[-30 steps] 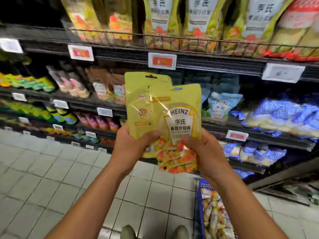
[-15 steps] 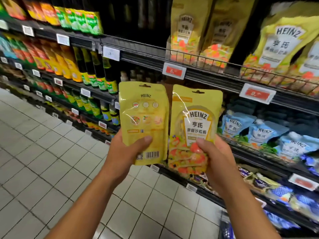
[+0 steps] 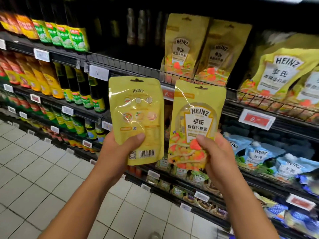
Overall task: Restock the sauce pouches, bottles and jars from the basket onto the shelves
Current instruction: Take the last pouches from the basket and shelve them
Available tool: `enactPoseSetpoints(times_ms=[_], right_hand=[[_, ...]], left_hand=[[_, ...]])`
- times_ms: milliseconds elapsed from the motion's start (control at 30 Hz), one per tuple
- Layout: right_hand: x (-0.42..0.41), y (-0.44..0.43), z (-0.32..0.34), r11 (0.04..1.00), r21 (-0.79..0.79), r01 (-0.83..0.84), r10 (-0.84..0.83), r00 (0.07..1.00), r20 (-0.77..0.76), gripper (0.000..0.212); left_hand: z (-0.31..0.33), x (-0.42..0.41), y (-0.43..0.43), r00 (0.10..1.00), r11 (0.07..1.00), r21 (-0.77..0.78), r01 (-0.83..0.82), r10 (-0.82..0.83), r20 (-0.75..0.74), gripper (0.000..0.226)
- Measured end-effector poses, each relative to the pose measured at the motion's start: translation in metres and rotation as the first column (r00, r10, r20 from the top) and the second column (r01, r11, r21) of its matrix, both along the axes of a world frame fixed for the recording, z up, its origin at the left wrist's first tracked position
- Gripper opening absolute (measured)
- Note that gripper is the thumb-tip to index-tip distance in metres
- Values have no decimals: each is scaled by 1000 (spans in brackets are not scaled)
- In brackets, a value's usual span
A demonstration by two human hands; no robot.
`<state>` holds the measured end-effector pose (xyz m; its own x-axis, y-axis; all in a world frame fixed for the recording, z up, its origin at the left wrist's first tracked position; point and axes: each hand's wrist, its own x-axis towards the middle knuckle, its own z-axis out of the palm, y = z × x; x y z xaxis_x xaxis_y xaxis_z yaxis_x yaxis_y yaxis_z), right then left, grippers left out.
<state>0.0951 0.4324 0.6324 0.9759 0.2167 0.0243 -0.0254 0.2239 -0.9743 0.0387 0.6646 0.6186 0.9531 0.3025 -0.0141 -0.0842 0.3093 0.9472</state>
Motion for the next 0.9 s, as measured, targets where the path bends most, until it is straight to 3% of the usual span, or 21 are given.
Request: enactPoseSetpoints(times_ms=[167, 367, 567, 667, 833, 900], right_hand=[[53, -10, 27, 997, 32, 63, -65, 995, 78, 27], [110, -19, 73, 984, 57, 170, -177, 972, 155, 29], [161, -23, 118, 965, 75, 251, -262, 933, 248, 19], [183, -21, 129, 951, 58, 303, -308, 921, 239, 24], [210, -14, 134, 912, 39, 409, -406, 884, 230, 53], [215, -11, 130, 910, -9, 415, -402, 885, 236, 51]], left_hand=[[30, 53, -9, 995, 995, -55, 79, -75, 61, 32], [60, 103, -12, 975, 887, -413, 205, -151, 160, 25], [79, 136, -3, 913, 759, -516, 397, -266, 310, 59], [83, 152, 4, 879, 643, -601, 475, -316, 357, 68], [86, 172, 21, 847, 560, -636, 532, -374, 378, 52], [90, 178, 27, 805, 513, -624, 590, -430, 408, 54]])
